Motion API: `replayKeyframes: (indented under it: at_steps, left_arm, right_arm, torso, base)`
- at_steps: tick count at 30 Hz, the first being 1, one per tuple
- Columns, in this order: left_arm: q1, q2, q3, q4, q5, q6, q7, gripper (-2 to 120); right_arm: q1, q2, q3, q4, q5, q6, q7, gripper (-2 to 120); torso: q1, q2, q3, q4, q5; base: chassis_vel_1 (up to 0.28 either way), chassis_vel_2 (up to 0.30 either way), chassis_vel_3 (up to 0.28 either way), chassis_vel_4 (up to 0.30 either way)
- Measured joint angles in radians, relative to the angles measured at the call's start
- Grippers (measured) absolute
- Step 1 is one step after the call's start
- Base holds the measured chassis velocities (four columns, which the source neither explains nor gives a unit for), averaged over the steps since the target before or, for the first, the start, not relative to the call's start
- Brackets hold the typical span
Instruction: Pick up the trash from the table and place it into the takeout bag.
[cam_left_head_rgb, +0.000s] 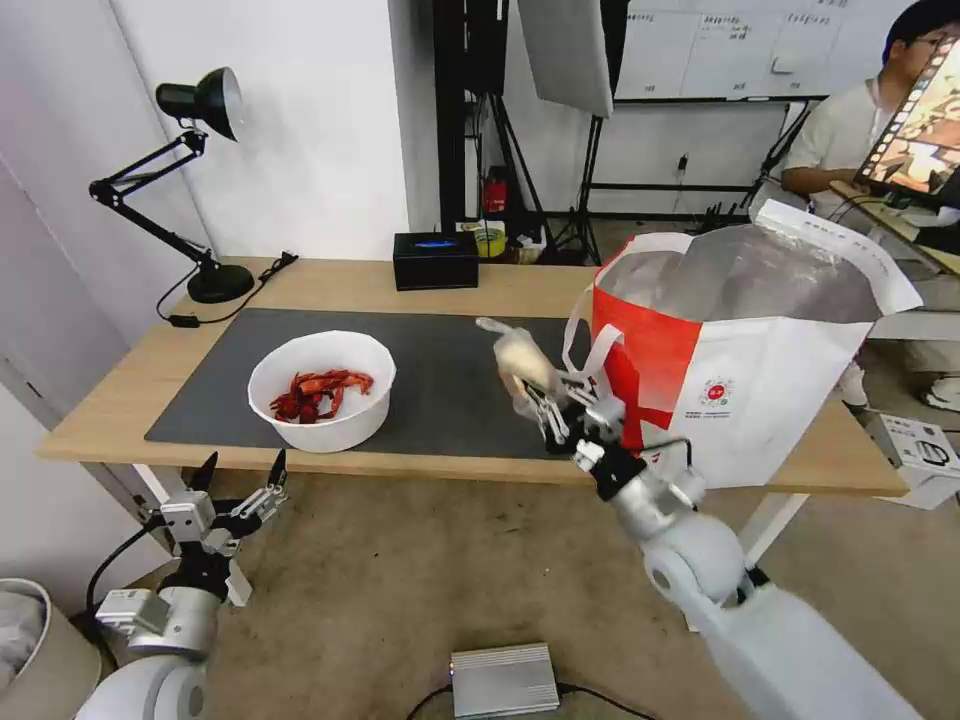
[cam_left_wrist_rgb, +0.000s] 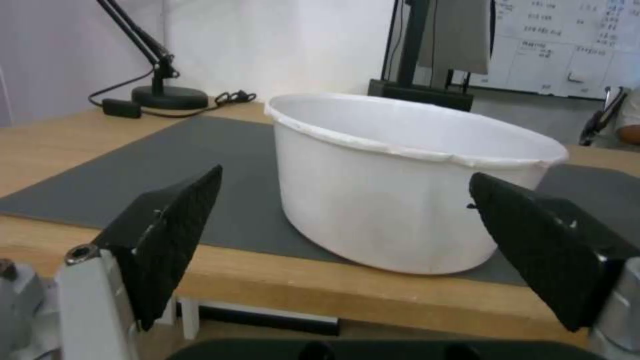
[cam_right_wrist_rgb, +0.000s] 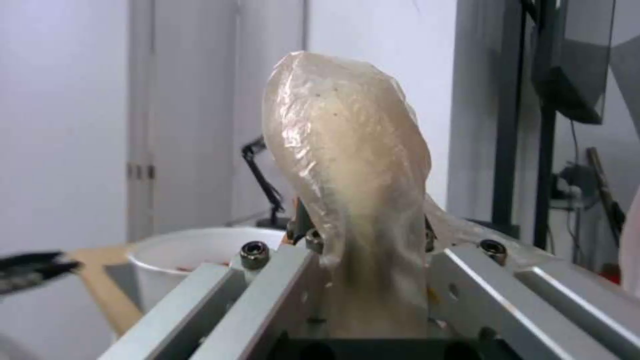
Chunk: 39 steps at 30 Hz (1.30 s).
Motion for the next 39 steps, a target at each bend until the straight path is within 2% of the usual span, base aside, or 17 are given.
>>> replayKeyframes:
  at_steps: [7,10,20,23,32,36,37,39]
  left_arm:
    - [0.002,0.001,-0.003,0.000,0.000,-0.001,0.001,100]
    - [0.005,0.000,-0.003,0.001,0.000,-0.003,0.002,100]
    - [0.004,-0.001,0.009,0.006,0.010,-0.006,0.003,100]
    - [0.000,-0.003,0.020,0.008,0.017,-0.006,0.003,100]
    - [-0.003,-0.007,0.035,0.012,0.027,-0.006,0.003,100]
    - [-0.004,-0.009,0.039,0.016,0.029,-0.007,0.003,100]
    - [-0.004,-0.009,0.039,0.016,0.029,-0.007,0.003,100]
    - [-0.004,-0.009,0.038,0.020,0.030,-0.009,0.003,100]
  right_arm:
    - [-0.081,0.045,0.064,0.044,0.007,0.084,-0.081,4]
    - [-0.109,0.067,0.121,0.068,0.016,0.119,-0.125,4]
    - [-0.127,0.062,0.306,0.142,0.122,0.108,-0.128,4]
    - [-0.120,0.034,0.384,0.170,0.178,0.082,-0.094,4]
    - [-0.088,-0.043,0.463,0.227,0.302,0.014,0.014,4]
    - [-0.047,-0.104,0.496,0.244,0.387,-0.068,0.148,4]
    - [-0.047,-0.104,0.496,0.244,0.387,-0.068,0.148,4]
    - [-0.011,-0.142,0.506,0.242,0.415,-0.119,0.242,4]
  torso:
    - [0.000,0.000,0.000,0.0003,-0.0001]
    - [0.000,0.000,0.000,0.0002,0.0000]
    - [0.000,0.000,0.000,0.0002,0.0001]
    - [0.000,0.000,0.000,0.0002,0.0000]
    - [0.000,0.000,0.000,0.0002,0.0001]
    - [0.000,0.000,0.000,0.0001,0.0001]
    - [0.000,0.000,0.000,0.0001,0.0001]
    - [0.000,0.000,0.000,0.0002,0.0000]
  base:
    - [0.000,0.000,0.000,0.000]
    - [0.000,0.000,0.000,0.000]
    - [0.000,0.000,0.000,0.000]
    - [0.000,0.000,0.000,0.000]
    - [0.000,0.000,0.000,0.000]
    - [0.000,0.000,0.000,0.000]
    - [0.000,0.000,0.000,0.000]
    - [0.000,0.000,0.000,0.000]
